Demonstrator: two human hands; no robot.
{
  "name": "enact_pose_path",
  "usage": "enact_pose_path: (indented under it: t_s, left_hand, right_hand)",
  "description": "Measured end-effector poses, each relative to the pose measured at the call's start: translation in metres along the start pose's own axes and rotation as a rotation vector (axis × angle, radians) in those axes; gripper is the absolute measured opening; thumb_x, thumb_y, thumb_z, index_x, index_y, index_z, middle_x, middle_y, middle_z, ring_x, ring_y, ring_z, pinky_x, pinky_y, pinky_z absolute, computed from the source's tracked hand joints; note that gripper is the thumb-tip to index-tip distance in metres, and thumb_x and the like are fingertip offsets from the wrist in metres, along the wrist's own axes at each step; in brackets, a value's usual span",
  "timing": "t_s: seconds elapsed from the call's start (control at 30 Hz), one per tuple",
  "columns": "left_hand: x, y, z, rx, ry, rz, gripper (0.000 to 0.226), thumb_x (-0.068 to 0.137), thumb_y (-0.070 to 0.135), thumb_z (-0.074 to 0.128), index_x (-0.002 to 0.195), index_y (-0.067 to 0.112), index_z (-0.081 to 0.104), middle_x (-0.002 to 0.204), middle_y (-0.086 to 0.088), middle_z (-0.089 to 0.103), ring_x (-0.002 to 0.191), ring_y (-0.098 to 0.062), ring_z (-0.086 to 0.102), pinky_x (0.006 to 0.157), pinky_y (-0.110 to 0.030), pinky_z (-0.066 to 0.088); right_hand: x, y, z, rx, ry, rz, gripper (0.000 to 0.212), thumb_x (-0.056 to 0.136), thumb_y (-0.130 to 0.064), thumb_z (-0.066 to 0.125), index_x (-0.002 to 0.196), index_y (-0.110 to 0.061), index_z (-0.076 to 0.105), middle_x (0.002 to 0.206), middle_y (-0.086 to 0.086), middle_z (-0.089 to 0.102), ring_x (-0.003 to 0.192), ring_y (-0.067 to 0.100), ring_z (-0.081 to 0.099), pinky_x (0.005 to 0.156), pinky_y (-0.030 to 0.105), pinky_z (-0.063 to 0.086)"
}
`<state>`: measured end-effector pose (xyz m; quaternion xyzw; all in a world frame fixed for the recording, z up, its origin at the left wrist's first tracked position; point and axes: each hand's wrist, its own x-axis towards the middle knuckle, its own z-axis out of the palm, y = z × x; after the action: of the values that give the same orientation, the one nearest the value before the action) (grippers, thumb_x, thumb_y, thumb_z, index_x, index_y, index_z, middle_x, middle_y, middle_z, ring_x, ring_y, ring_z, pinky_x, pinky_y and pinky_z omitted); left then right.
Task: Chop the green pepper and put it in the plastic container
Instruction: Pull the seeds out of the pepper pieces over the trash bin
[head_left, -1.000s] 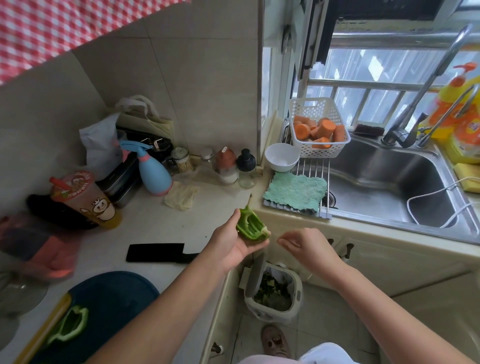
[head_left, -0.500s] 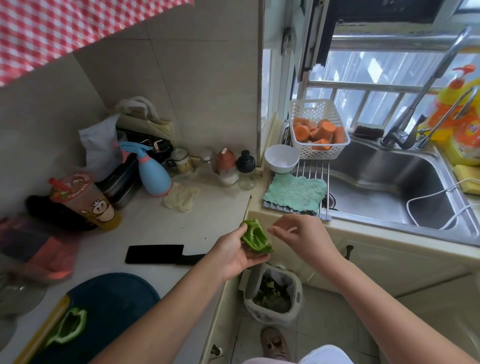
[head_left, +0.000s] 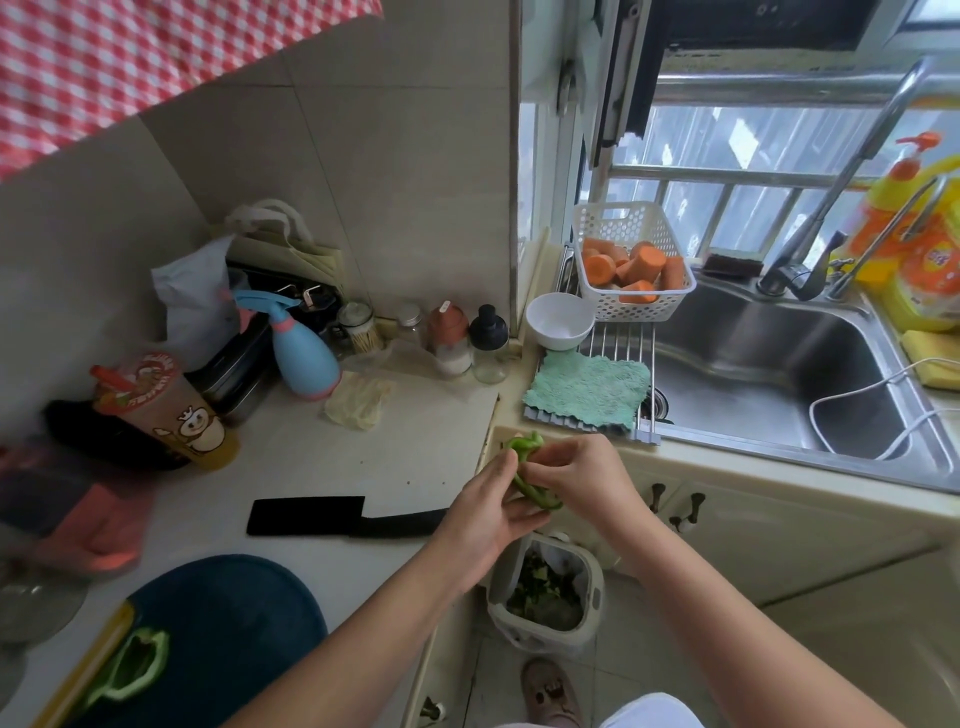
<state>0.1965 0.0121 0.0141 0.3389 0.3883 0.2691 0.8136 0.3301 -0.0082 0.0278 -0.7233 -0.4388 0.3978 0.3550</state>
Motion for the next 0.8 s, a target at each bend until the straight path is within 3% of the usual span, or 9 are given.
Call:
enact_pose_path:
  t_s: [0.2, 0.43, 0.67, 0.8]
  left_hand:
    - [0.000, -0.002, 0.006, 0.147, -0.022, 0.048, 0.032, 0.099, 0.033, 0.034, 0.120, 0.022, 0.056, 0.118, -0.010, 0.065, 0.108, -0.023, 0.063, 0.100, -0.045, 0.045]
    - [-0.003, -0.002, 0.006, 0.164, -0.054, 0.065, 0.032, 0.099, 0.032, 0.034, 0.121, 0.022, 0.055, 0.116, -0.009, 0.066, 0.106, -0.022, 0.065, 0.099, -0.044, 0.046]
    - [-0.006, 0.001, 0.003, 0.246, -0.075, 0.094, 0.038, 0.089, 0.042, 0.042, 0.121, 0.026, 0.055, 0.117, -0.007, 0.066, 0.108, -0.021, 0.064, 0.095, -0.038, 0.050]
    - [-0.008, 0.004, -0.001, 0.264, -0.055, 0.058, 0.036, 0.097, 0.035, 0.038, 0.120, 0.016, 0.057, 0.111, -0.014, 0.068, 0.106, -0.025, 0.064, 0.096, -0.040, 0.049]
  right_hand:
    - [-0.004, -0.002, -0.009, -0.060, 0.018, -0.064, 0.002, 0.078, -0.017, 0.073, 0.077, -0.015, 0.074, 0.070, -0.008, 0.070, 0.063, 0.001, 0.065, 0.056, 0.012, 0.051]
    - [-0.007, -0.002, -0.011, -0.121, 0.024, -0.111, 0.005, 0.078, -0.017, 0.072, 0.078, -0.013, 0.076, 0.072, -0.003, 0.072, 0.070, 0.010, 0.068, 0.064, 0.025, 0.058]
    - [-0.008, 0.000, -0.012, -0.049, 0.022, -0.094, 0.003, 0.078, -0.015, 0.072, 0.078, -0.015, 0.076, 0.071, -0.004, 0.072, 0.067, 0.006, 0.067, 0.059, 0.017, 0.056]
    - [-0.007, 0.000, -0.010, -0.039, -0.007, -0.060, 0.005, 0.078, -0.017, 0.072, 0.078, -0.014, 0.076, 0.072, -0.002, 0.072, 0.068, 0.009, 0.068, 0.061, 0.020, 0.057]
